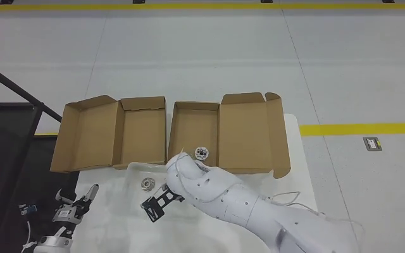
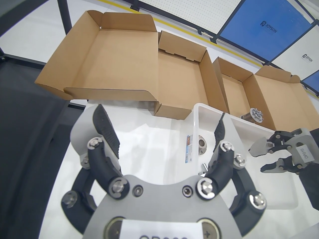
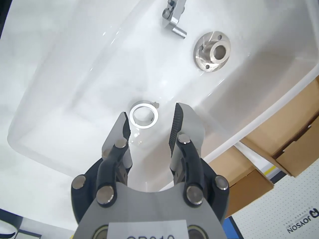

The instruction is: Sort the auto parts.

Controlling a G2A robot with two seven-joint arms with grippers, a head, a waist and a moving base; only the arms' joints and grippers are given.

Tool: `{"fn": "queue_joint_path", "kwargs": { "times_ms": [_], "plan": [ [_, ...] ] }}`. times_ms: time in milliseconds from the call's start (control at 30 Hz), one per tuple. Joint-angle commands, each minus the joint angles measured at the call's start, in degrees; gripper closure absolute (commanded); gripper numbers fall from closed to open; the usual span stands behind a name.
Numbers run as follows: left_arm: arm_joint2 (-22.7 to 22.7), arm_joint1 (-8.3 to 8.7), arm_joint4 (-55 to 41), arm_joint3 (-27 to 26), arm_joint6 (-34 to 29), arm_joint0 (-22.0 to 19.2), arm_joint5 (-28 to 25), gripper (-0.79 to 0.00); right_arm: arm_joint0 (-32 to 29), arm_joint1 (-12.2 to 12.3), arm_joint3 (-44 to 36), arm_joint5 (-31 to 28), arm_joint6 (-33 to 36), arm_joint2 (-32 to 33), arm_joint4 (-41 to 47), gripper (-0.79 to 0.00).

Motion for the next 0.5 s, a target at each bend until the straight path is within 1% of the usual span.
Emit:
{"fn": "queue_joint_path", "kwargs": {
  "times_ms": [0,133,233,267,333,367,467],
  "plan": [
    [0.1,-0.01,0.4,-0.1,0.0,0.1,-0.2,-0.785,-0.1,-1.4,2.4,0.0,3.7,0.0,3.2,-0.385],
    [0.3,-0.07,1.1,-0.2,0.2,0.3,-0.4,-0.785,0.1,-4.1,6.6,0.0,8.5,0.0,7.5,-0.379],
    [0.4,-0.1,1.3,-0.2,0.4,0.3,-0.5,-0.785,0.6,-5.7,9.1,0.0,8.9,0.0,8.8,-0.385],
    [0.4,-0.11,1.4,-0.2,0.4,0.3,-0.5,-0.785,0.8,-6.2,10.2,0.0,8.6,0.0,8.9,-0.443],
    [0.5,-0.13,1.7,-0.3,0.5,0.4,-0.6,-0.785,1.2,-7.0,11.8,0.0,7.7,0.0,8.8,-0.656],
    [0.6,-0.1,2.5,-0.6,0.6,0.5,-1.2,-0.785,1.4,-7.3,12.5,0.0,7.5,0.0,8.3,-0.785],
    [0.6,-0.09,2.8,-0.7,0.6,0.6,-1.6,-0.785,1.4,-7.3,12.5,0.0,7.5,0.0,8.3,-0.785]
  ]
}}
